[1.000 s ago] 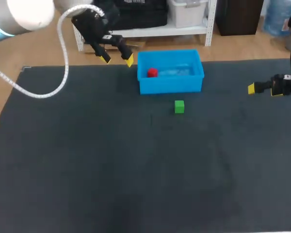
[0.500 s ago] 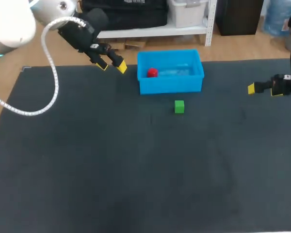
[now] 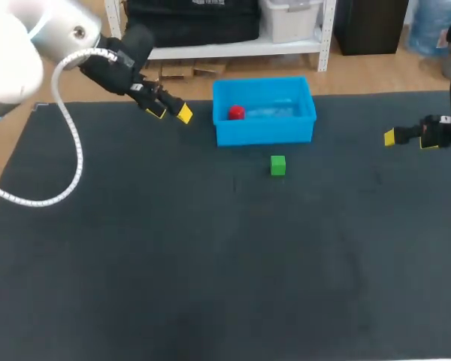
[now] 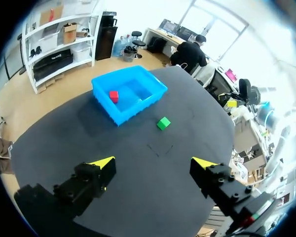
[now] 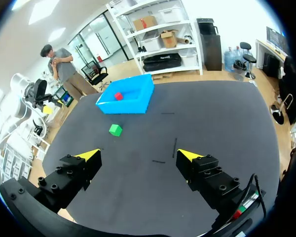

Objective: Use the left arm to pick the red cube and place it into the blue plastic box first, then use the right arm to grasp the green cube and put it into the same blue plastic box after the first action is fully finished.

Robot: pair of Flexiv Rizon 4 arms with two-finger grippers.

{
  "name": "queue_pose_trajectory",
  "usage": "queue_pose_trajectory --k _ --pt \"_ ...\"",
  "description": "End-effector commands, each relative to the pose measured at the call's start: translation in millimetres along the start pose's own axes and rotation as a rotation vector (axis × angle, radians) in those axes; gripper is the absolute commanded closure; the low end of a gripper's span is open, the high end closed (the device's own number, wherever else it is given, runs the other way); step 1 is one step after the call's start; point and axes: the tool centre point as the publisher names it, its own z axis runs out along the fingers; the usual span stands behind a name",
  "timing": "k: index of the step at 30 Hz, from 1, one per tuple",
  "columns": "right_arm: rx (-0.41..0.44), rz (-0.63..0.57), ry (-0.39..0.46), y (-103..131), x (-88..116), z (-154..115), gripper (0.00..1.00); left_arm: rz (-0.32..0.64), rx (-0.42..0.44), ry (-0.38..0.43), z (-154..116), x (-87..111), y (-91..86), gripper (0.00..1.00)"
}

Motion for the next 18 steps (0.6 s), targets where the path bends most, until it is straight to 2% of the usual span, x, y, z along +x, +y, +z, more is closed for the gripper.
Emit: queue_pose_trajectory --k 1,18 --pt "0.001 0.000 0.001 0.0 -0.1 0.1 0.00 -0.003 0.004 -0.130 -1.4 8.9 0.7 0.00" --pt "0.001 0.000 0.001 0.0 -0.1 0.1 0.00 -0.004 0.005 -0.134 -2.8 10.4 1.8 0.00"
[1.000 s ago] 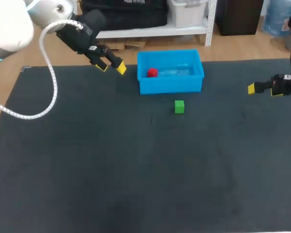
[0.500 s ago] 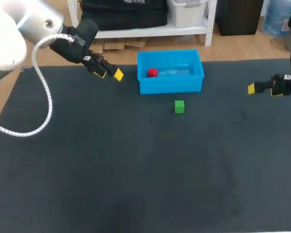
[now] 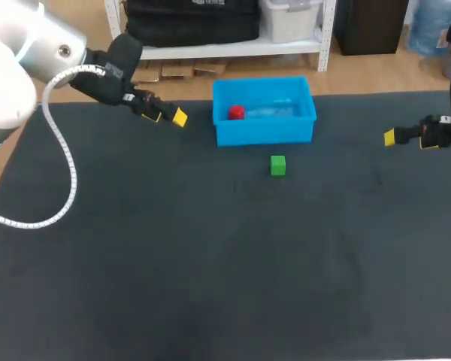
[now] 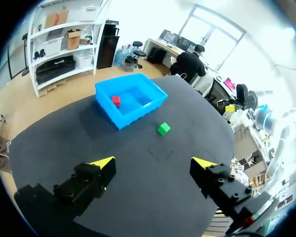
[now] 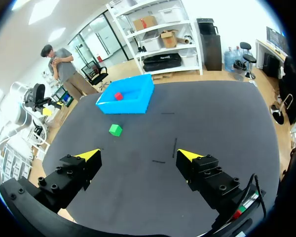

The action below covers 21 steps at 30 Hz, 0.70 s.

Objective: Use the left arm to pick the red cube and place it into the blue plastic box first, then use the right arm to grasp the green cube and put it into the same blue plastic box after the first action is fully finished.

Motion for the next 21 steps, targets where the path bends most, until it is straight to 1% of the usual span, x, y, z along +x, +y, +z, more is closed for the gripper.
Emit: queue_pose_trajectory --k 1,9,15,21 --pt "0.001 0.000 0.001 0 0 0 0.00 0.002 0.001 -0.029 -1 3.5 -0.6 0.00" --pt "0.001 0.000 0.001 0 0 0 0.00 0.002 0.001 -0.029 -1 3.5 -0.6 0.00" --pt "0.039 -0.001 0.039 11 1 11 0.00 0.002 0.001 -0.029 -1 3.5 -0.6 0.00" --pt "0.086 -0.003 0.059 26 -5 20 0.00 0.002 0.001 -0.029 -1 3.5 -0.6 0.00"
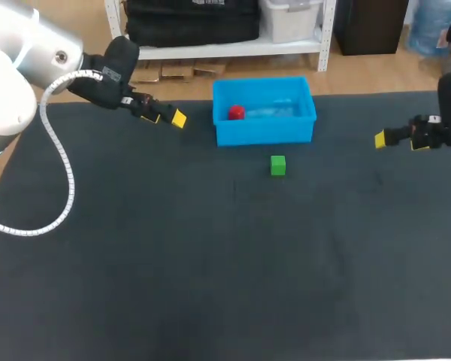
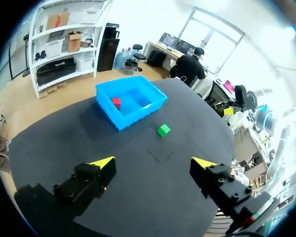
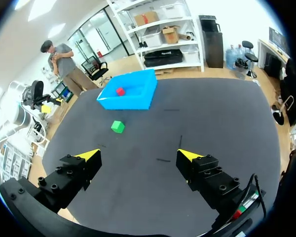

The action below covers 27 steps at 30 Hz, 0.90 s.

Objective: Use the left arm to pick the red cube and place it into the blue plastic box first, then use the right arm to grasp the green cube and put it into the same blue plastic box after the first action is fully finished.

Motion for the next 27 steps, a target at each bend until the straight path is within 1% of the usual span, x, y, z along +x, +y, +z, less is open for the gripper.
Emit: queue_pose_trajectory --k 1,10,22,27 --pt "0.091 -0.001 0.023 15 -6 9 0.00 0.002 0.001 -0.005 0 1.1 0.0 0.00" --pt "0.139 0.003 0.097 34 -14 31 0.00 0.002 0.001 -0.005 0 1.1 0.0 0.00" --pt "0.155 -0.005 0.166 52 -30 64 0.00 0.002 0.001 -0.005 0 1.1 0.0 0.00" --pt "0.165 -0.015 0.212 57 -36 76 0.00 0.002 0.001 -0.005 0 1.1 0.0 0.00"
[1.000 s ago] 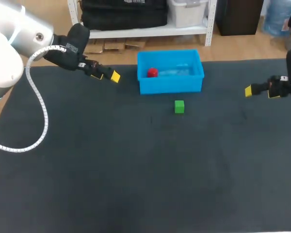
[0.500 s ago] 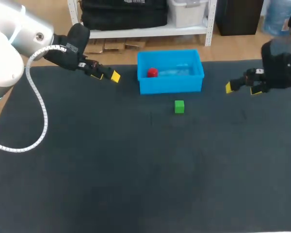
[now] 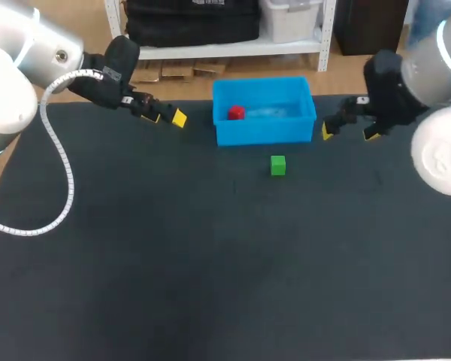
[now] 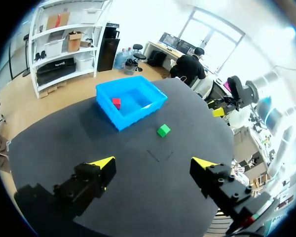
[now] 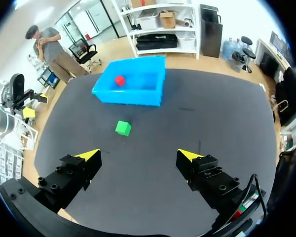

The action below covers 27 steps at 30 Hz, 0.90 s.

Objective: Use the left arm to pick the red cube and place it into the blue plastic box first, then use the right arm to grasp the green cube and put it into the same blue plastic box after the first action is fully finished.

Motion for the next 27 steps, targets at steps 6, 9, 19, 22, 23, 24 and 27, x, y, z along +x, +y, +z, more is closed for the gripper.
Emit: queue_pose_trajectory --k 6,9,19,22,23,24,27 --pt "0.043 -0.009 0.086 11 -21 17 0.00 0.002 0.002 -0.006 0 1.5 0.2 0.00" --pt "0.053 0.000 0.117 11 -24 19 0.00 0.002 0.002 -0.006 0 1.5 0.2 0.00" --pt "0.077 0.001 0.188 18 -33 22 0.00 0.002 0.002 -0.006 0 1.5 0.2 0.00" --pt "0.085 -0.003 0.207 22 -35 24 0.00 0.002 0.002 -0.006 0 1.5 0.2 0.00" --pt "0.089 -0.020 0.222 24 -35 25 0.00 0.002 0.002 -0.006 0 1.5 0.2 0.00" --pt "0.087 -0.022 0.228 26 -35 26 0.00 0.002 0.002 -0.006 0 1.5 0.2 0.00" --pt "0.092 -0.023 0.240 32 -36 29 0.00 0.002 0.002 -0.006 0 1.5 0.2 0.00"
